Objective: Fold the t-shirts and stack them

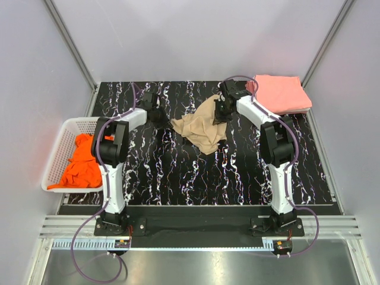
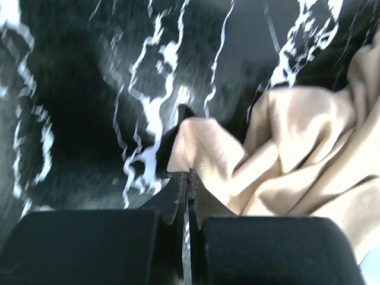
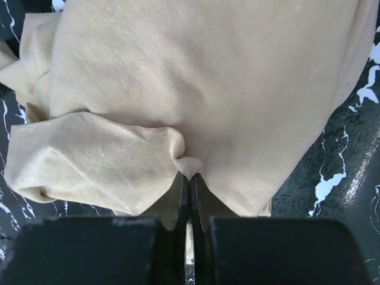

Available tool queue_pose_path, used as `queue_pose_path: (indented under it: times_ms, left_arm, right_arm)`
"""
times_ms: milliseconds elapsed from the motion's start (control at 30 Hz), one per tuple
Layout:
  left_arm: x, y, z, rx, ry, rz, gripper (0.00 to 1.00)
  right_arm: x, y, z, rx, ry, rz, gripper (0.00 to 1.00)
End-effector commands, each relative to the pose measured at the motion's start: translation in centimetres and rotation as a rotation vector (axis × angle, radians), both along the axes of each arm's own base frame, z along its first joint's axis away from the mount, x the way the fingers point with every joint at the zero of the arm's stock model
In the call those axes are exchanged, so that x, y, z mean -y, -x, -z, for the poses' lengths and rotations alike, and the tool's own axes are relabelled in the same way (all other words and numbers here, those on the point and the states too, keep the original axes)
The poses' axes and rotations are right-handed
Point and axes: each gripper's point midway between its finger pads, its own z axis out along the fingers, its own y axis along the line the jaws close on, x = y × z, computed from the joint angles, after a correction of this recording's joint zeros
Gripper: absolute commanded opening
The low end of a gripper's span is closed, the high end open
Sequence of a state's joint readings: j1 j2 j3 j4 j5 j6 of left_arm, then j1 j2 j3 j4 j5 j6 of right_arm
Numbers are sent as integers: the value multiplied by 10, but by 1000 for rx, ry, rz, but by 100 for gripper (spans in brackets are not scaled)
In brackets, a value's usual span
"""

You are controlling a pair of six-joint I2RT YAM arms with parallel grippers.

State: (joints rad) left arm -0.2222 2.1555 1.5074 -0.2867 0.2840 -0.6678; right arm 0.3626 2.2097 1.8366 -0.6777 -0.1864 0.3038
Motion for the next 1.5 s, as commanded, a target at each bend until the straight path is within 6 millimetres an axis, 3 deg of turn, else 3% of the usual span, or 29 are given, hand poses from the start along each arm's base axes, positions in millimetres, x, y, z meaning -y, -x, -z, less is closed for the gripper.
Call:
queue_pose_path:
  times_ms: [0,33,67,167,200,267,300,467,600,633,667,733,800,833,867,900,933,1000,1033,1100,1133,1233,1300,1367,1467]
  left_arm:
    - [-6,3,-51,82,5,18,0]
    - [-10,6,-59,83,-2,15,0]
    - [-12,3,-73,106,-4,13,0]
    - [-23,5,-119,176,-12,0,0]
    - [-27,6,-143,219,-9,-7,0]
    - [-32,10,-171,262,-18,-15,0]
    - [-34,15,-195,309,-17,-18,0]
    - [-49,35,-267,432,-40,-45,0]
    - [-59,64,-331,556,-45,-69,0]
    - [-61,71,-341,574,-48,-71,0]
    - [-64,84,-366,631,-42,-79,0]
    - [-69,98,-388,681,-37,-89,0]
    - [-75,122,-423,769,-27,-106,0]
    - [-78,131,-432,789,-27,-112,0]
    - [-82,150,-455,852,-18,-122,0]
    - [-84,160,-464,877,-15,-127,0]
    - [-87,171,-473,905,-15,-127,0]
    - [-91,204,-503,1001,4,-124,0]
    - [-93,217,-518,1049,8,-120,0]
    - [-99,248,-540,1132,17,-128,0]
    - [-102,258,-549,1162,17,-132,0]
    - [-110,305,-591,1301,46,-148,0]
    - [-111,320,-604,1340,67,-147,0]
    - [-110,328,-612,1361,86,-139,0]
    - [-107,323,-605,1332,92,-131,0]
  right_arm:
    - [-2,-12,-66,134,-39,-5,0]
    - [3,-12,-74,150,-20,6,0]
    - [7,-10,-96,183,-16,9,0]
    - [24,-5,-139,258,22,35,0]
    - [28,-5,-157,293,24,45,0]
    - [39,2,-196,365,45,65,0]
    - [43,5,-207,387,51,71,0]
    - [72,30,-294,558,79,126,0]
    - [93,54,-355,702,76,177,0]
    - [97,67,-374,746,62,183,0]
    - [100,74,-387,779,53,182,0]
    - [107,96,-415,852,23,185,0]
    - [111,113,-430,897,0,172,0]
    - [117,133,-451,960,-29,173,0]
    - [118,142,-453,973,-36,158,0]
    - [117,154,-460,997,-61,140,0]
    - [124,180,-482,1075,-99,139,0]
    - [128,202,-485,1115,-126,125,0]
    - [137,227,-496,1176,-157,136,0]
    - [151,250,-507,1238,-178,183,0]
    - [164,274,-519,1302,-203,216,0]
    - [184,290,-519,1316,-191,304,0]
    - [183,289,-514,1290,-186,305,0]
    - [172,270,-494,1189,-170,285,0]
    - [158,236,-466,1070,-147,280,0]
